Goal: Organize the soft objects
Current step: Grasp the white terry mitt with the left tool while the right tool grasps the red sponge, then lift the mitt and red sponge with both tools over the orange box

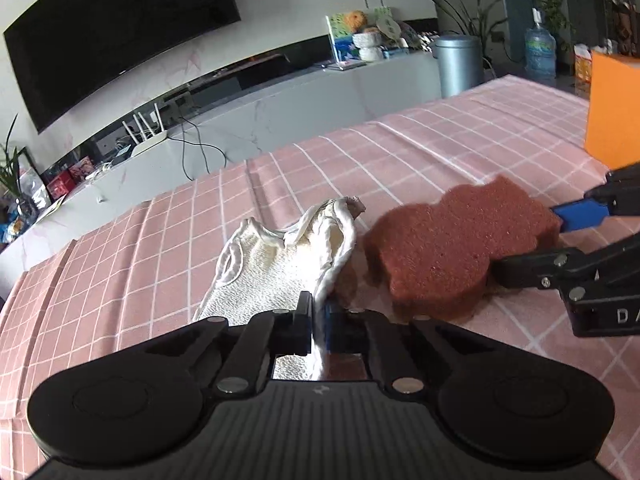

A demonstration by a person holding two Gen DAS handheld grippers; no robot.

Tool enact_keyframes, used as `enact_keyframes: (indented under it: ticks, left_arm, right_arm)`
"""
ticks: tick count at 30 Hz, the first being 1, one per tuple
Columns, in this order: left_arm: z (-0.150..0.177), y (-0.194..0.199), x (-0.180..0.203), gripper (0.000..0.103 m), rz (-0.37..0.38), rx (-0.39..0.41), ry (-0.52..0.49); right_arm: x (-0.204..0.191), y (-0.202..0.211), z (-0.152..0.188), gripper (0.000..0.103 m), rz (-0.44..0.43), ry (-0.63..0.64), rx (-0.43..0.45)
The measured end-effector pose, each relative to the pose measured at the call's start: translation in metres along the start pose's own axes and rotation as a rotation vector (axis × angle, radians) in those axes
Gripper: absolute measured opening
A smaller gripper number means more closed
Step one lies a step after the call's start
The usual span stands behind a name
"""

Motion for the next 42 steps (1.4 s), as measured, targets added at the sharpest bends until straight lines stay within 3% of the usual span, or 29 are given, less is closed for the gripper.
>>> enact_keyframes:
  ticks: [8, 23, 35, 42]
  left_arm:
    - [-0.011, 0.030, -0.015, 0.005, 0.033, 0.038, 0.143]
    - [-0.034, 0.101, -0.010, 0.005, 0.069, 0.133, 0.256]
    - [-0.053, 0.159, 0.001, 0.005, 0.076, 0.215, 0.250]
    - [-0.068, 0.187, 0.034, 0.005, 0.132, 0.261, 0.198]
  right_arm:
    - [-0.006, 0.009, -0.002, 0.050, 0.019, 0.030, 0.015]
    - [-0.014, 0.074, -0.012, 0.050, 0.073, 0.050, 0.089]
    - [-0.014, 0.171, -0.007, 0.050, 0.142, 0.021, 0.182]
    - [0.003, 0.242, 0.005, 0.050, 0.220, -0.007, 0.233]
Point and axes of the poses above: each gripper's, at about its wrist camera, not at the fingertips, and y roughly against the way its jaws point, x to its right, z to its underside, the point moved 6 cm from there along -y, roughly the way its jaws point, and after that the axes turned 12 degrees about -z, right-handed, at the moved point
